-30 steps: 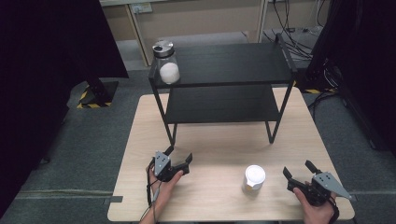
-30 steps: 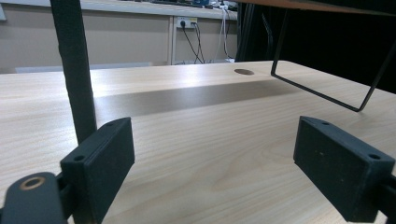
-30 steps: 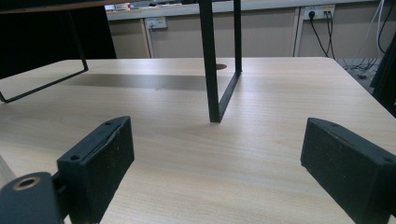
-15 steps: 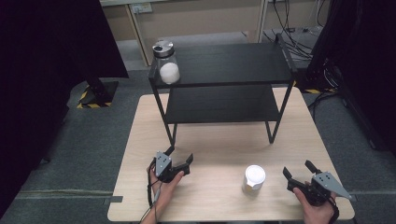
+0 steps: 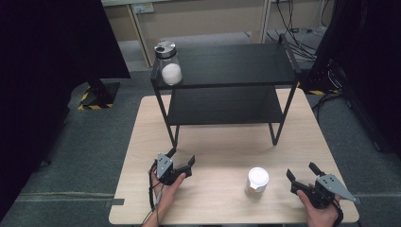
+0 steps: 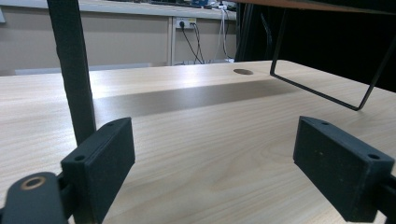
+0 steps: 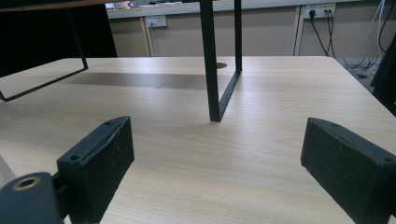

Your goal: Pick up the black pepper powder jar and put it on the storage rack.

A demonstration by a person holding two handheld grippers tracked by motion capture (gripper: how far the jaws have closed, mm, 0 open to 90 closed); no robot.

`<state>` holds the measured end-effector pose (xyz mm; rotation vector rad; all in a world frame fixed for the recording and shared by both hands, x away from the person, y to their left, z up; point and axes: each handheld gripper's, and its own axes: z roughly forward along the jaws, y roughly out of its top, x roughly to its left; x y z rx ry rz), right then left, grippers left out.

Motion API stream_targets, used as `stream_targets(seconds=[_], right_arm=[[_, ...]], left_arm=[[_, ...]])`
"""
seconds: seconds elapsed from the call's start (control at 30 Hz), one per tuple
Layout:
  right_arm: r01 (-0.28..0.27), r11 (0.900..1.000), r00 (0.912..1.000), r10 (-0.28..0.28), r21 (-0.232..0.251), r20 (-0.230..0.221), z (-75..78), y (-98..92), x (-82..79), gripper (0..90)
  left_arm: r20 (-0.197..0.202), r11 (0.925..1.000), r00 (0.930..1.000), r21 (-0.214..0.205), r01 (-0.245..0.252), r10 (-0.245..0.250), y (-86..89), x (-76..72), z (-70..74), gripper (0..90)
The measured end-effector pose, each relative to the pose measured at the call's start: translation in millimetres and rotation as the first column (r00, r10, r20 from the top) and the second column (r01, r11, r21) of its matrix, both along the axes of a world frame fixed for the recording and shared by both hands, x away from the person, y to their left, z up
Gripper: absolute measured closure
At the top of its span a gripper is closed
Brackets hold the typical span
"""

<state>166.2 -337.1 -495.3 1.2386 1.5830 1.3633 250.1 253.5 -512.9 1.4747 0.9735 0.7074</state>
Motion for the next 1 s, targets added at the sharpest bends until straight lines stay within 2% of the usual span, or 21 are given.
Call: stream_targets(seconds=[0.3,0.6,0.83,1.0], right_arm=[[-0.006,1.0000,1.0000,0.006,-0.001,0.002,-0.3,-0.9,0.0,9.5],[-0.009,1.0000,0.9999,0.009,-0.004,0.008,-0.9,-0.7,-0.6,9.0],[-0.043,0.9990,0.9990,0.043,-0.004,0.007,-0.8,-6.1,1.4,8.2],[-0.053,0.9986,0.9986,0.053,-0.007,0.011,-1.2,-7.2,1.3,8.2]], left_arm=[[0.003,0.9999,1.0000,0.015,0.002,-0.002,-0.9,-0.3,0.9,11.8],[0.003,1.0000,1.0000,0.009,0.003,-0.003,-0.2,0.0,0.4,11.8],[-0.002,1.0000,1.0000,-0.002,0.002,-0.002,0.6,0.4,0.1,11.8],[-0.001,1.0000,1.0000,0.005,0.002,-0.002,-0.2,0.4,0.6,11.8]])
